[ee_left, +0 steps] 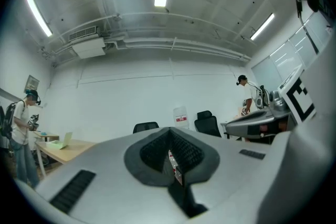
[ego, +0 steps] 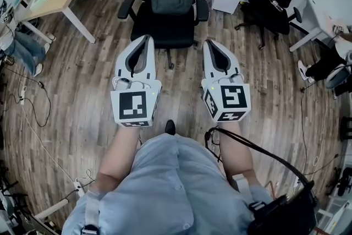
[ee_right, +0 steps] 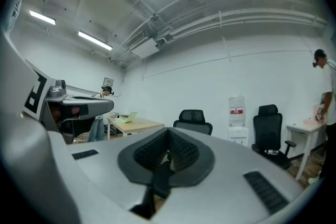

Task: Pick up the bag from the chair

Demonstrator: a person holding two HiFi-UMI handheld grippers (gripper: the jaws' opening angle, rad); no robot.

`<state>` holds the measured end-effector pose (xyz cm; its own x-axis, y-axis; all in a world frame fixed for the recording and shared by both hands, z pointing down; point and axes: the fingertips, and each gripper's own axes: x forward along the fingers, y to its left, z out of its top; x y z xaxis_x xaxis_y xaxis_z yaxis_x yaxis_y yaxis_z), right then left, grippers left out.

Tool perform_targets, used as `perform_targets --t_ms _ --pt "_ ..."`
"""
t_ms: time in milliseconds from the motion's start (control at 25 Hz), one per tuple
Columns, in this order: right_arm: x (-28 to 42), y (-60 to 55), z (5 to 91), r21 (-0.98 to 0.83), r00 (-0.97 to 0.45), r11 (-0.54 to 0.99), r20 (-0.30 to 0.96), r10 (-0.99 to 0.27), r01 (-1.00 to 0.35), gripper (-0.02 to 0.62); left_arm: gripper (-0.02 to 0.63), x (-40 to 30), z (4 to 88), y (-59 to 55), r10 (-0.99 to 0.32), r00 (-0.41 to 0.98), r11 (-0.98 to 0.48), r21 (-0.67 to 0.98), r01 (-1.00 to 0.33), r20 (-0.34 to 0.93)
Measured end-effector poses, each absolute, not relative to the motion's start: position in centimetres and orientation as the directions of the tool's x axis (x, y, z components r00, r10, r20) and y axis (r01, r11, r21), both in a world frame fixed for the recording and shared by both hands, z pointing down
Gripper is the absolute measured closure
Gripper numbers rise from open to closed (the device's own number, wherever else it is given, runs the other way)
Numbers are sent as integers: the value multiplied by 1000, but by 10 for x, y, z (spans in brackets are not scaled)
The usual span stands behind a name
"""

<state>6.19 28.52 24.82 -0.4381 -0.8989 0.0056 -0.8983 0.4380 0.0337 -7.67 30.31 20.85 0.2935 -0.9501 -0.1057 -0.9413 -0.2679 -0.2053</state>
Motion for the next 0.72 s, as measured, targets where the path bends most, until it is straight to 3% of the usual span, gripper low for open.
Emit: perform_targets --t_ms 720 --pt "56 189 270 13 -420 421 60 -906 -907 595 606 -90 242 203 -956 293 -284 -182 -941 -28"
